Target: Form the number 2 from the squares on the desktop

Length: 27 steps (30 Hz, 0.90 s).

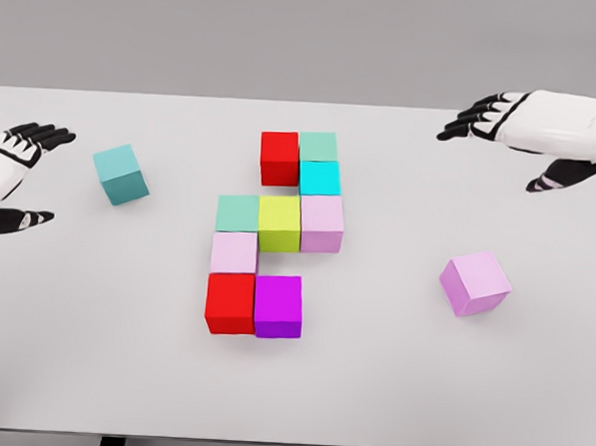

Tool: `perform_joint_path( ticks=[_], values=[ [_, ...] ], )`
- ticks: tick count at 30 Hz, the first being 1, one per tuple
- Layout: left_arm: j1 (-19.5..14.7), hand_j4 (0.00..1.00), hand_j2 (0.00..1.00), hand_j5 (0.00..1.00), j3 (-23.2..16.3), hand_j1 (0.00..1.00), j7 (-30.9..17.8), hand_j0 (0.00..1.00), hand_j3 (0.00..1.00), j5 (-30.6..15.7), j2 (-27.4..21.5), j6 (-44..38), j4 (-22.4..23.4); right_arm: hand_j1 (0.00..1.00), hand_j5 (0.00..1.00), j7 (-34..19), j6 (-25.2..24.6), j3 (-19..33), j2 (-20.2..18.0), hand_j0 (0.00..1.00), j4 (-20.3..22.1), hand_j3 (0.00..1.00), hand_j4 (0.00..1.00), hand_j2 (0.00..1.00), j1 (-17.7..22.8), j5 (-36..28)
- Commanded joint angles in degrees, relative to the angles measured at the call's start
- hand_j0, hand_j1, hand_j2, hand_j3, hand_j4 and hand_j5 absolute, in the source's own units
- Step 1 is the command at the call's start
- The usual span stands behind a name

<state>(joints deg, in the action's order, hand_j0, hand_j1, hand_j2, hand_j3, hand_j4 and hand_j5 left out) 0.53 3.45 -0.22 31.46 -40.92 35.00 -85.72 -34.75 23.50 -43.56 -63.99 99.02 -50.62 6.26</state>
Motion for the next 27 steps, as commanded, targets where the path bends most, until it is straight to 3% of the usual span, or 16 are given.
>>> perform_joint_path(
  ticks=[1,5,8,11,13,16,18,20,23,26,27],
  values=[
    [0.00,1.00,1.00,1.00,-0.02,1.00,0.04,1.00,1.00,0.18,-0.04,0.00,0.11,1.00,1.00,-0.25,0.41,0.06,0.70,1.00,1.35,1.00,1.00,1.00,0.00,-0.02],
    [0.35,1.00,1.00,1.00,0.07,1.00,-0.22,1.00,1.00,0.36,0.13,0.00,0.11,1.00,1.00,-0.25,1.02,1.37,0.26,1.00,1.35,1.00,1.00,1.00,0.00,0.16],
    [0.18,1.00,1.00,1.00,1.47,1.00,-1.89,1.00,1.00,0.79,0.58,0.00,0.29,1.00,1.00,-0.25,11.50,6.12,-4.30,1.00,1.35,1.00,1.00,1.00,2.45,0.16],
    [0.00,1.00,1.00,1.00,2.53,1.00,-2.15,1.00,1.00,0.71,-0.04,0.00,0.20,1.00,1.00,-0.25,11.50,6.03,-4.92,1.00,1.44,1.00,1.00,1.00,3.16,0.60],
    [-0.18,1.00,1.00,1.00,4.55,1.00,-7.24,1.00,1.00,-0.17,-0.39,0.00,0.11,1.00,1.00,-0.25,11.50,6.21,-4.22,1.00,1.44,1.00,1.00,1.00,2.11,1.12],
    [-1.05,1.00,1.00,1.00,5.25,1.00,-23.59,1.00,1.00,-7.90,-2.32,0.00,0.29,1.00,1.00,-0.25,11.50,5.86,-2.47,1.00,1.35,1.00,1.00,1.00,1.32,7.01],
    [-1.05,1.00,1.00,1.00,5.08,1.00,-34.65,1.00,1.00,-13.26,-3.38,0.00,0.37,1.00,1.00,-0.25,11.50,1.65,-0.62,1.00,1.44,1.00,1.00,1.00,1.06,7.28],
    [-1.05,1.00,1.00,1.00,4.55,1.00,-34.78,1.00,1.00,-15.90,-4.70,0.00,-0.15,1.00,1.00,-0.25,11.50,-1.08,1.32,1.00,1.44,1.00,1.00,1.00,0.70,7.28],
    [-2.28,1.00,1.00,1.00,4.37,1.00,-34.78,1.00,1.00,-20.47,-4.96,0.00,-2.87,1.00,1.00,-0.25,11.50,-3.46,1.06,1.00,1.44,1.00,1.00,1.00,0.70,8.68],
    [-2.46,1.00,1.00,1.00,4.37,1.00,-34.78,1.00,1.00,-25.92,-5.23,0.00,-9.55,1.00,1.00,-0.25,11.50,-5.12,0.44,1.00,1.44,1.00,1.00,1.00,0.79,9.21],
    [-3.42,1.00,1.00,1.00,4.20,1.00,-34.78,1.00,1.00,-27.24,-5.23,-12.97,-12.80,1.00,1.00,-0.25,11.50,-5.56,0.44,1.00,1.44,1.00,1.00,1.00,0.79,10.17]
  ],
)
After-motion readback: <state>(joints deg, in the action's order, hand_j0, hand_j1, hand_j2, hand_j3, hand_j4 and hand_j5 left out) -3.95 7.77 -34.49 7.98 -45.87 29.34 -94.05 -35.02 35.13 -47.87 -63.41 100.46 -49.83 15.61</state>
